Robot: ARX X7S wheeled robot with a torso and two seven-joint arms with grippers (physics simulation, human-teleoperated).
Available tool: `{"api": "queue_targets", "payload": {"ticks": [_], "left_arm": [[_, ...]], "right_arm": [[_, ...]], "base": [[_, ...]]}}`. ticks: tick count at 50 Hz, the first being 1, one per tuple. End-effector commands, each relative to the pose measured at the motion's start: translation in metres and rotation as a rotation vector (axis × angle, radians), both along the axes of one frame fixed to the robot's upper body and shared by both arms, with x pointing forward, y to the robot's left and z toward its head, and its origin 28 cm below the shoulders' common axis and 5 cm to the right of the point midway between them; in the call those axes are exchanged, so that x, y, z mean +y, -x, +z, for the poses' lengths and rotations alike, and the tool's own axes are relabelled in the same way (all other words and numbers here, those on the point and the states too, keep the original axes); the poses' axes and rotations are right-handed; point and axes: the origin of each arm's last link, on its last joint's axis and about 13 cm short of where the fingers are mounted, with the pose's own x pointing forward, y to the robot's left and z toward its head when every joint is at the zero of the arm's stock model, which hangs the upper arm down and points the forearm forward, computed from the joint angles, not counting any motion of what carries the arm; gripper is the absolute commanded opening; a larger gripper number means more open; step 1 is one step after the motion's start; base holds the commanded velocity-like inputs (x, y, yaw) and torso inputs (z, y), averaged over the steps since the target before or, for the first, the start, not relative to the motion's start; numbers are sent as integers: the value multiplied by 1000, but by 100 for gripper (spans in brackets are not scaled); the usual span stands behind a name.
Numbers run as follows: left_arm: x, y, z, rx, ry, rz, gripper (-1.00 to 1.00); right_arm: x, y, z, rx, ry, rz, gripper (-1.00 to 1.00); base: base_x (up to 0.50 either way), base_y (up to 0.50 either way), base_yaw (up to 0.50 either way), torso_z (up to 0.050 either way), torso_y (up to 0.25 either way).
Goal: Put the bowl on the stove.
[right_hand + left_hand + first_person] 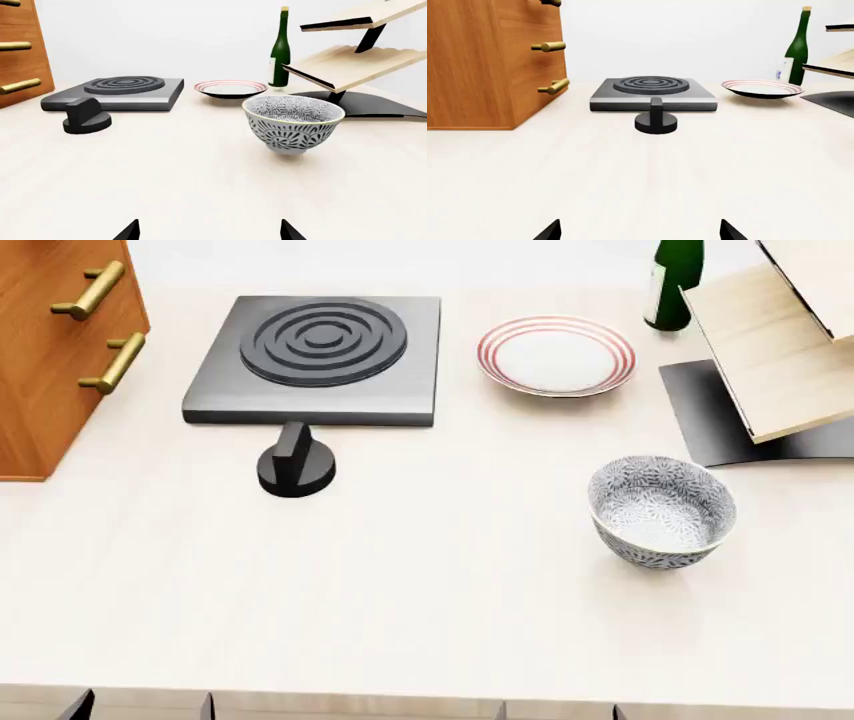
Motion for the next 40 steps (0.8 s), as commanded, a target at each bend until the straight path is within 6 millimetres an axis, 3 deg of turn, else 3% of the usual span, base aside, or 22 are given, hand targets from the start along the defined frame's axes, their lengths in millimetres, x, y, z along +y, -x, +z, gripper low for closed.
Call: {"api": "queue_targets", "payload": {"ticks": [1,23,24,25,27,40], "left_arm": [[0,0,0,1,0,0,100],[0,0,0,-1,-5,0,100],[4,-4,83,-301,-9,150,100],[0,0,0,0,0,-4,100],[1,-2,5,-18,28,11,100],[1,0,6,-23,9,-3,100]], "right_arm": [[0,0,0,3,3,3,100],[1,0,-1,22,3,3,100],[-62,-15,141,-105,-353,161,100],[0,0,-1,22,2,2,100],[0,2,-8,47,8,3,100],[2,2,-6,30,11,10,100]], "base": [[0,0,0,0,0],[0,0,0,0,0],[0,0,0,0,0],[0,0,0,0,0],[0,0,0,0,0],[0,0,0,0,0]]}}
